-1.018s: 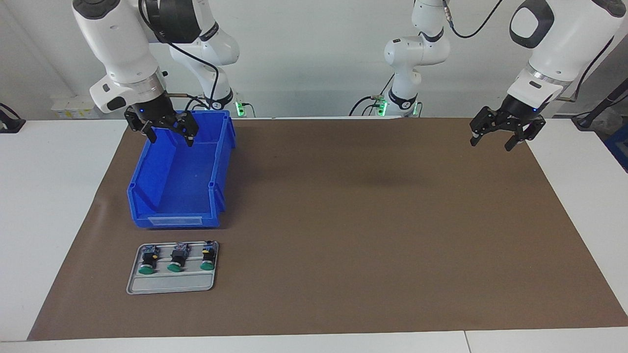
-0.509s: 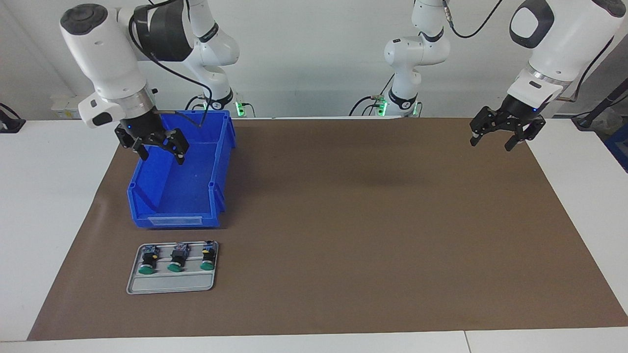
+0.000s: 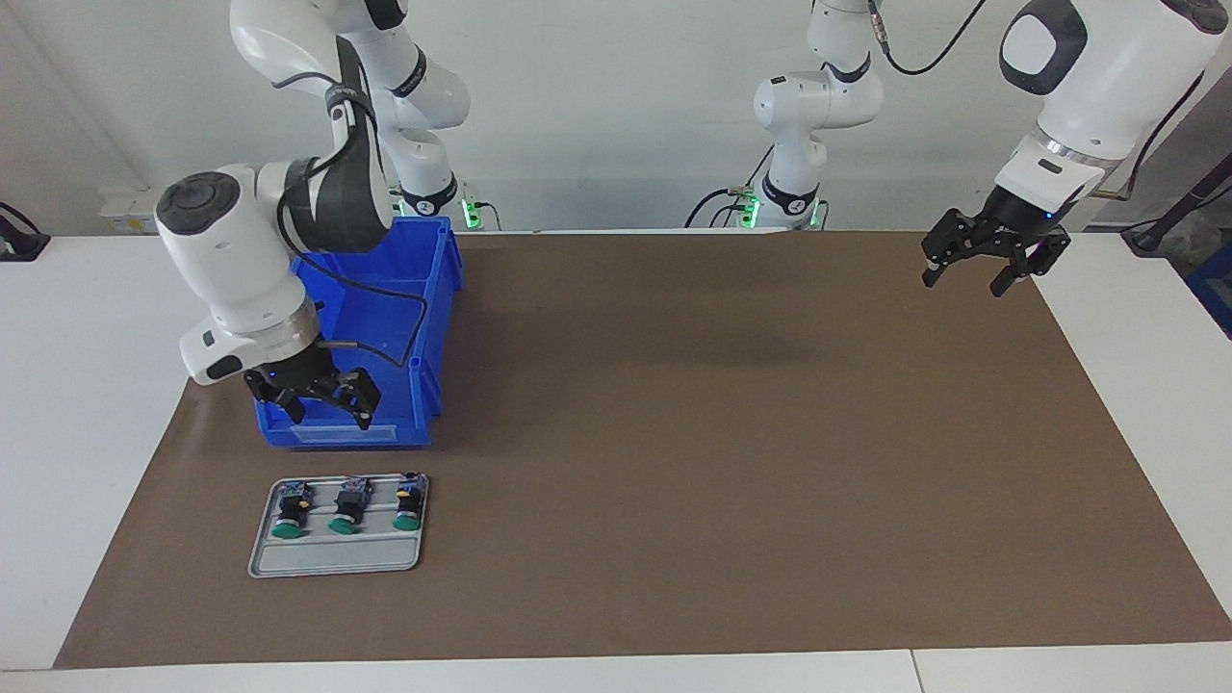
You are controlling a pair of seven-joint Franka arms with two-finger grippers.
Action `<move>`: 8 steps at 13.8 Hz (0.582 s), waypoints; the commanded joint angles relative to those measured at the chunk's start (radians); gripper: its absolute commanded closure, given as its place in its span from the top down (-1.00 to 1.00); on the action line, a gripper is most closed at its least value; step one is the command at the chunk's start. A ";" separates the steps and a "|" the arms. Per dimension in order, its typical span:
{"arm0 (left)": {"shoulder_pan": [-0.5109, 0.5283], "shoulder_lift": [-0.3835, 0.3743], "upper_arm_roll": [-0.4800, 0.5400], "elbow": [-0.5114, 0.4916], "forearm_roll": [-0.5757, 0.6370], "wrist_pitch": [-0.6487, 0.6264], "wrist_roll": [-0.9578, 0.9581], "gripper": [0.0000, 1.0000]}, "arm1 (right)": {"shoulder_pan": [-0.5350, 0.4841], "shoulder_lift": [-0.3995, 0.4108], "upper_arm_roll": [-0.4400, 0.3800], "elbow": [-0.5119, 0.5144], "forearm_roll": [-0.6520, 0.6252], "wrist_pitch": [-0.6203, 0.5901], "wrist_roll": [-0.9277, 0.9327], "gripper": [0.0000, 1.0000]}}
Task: Place and press button with both arms
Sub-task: 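Move the right gripper toward the metal tray of green buttons, then grasp a green button from the metal tray with the right gripper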
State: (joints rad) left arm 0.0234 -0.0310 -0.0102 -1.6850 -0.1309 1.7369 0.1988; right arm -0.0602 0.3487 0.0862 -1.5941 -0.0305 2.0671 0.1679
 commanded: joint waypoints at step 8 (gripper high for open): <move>0.007 -0.032 -0.002 -0.039 -0.015 0.015 0.010 1.00 | -0.032 0.193 0.007 0.017 -0.017 0.157 -0.097 0.75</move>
State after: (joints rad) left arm 0.0234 -0.0310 -0.0102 -1.6850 -0.1309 1.7369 0.1988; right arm -0.0819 0.5140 0.0859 -1.5882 -0.0337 2.2047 0.0991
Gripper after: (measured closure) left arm 0.000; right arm 0.106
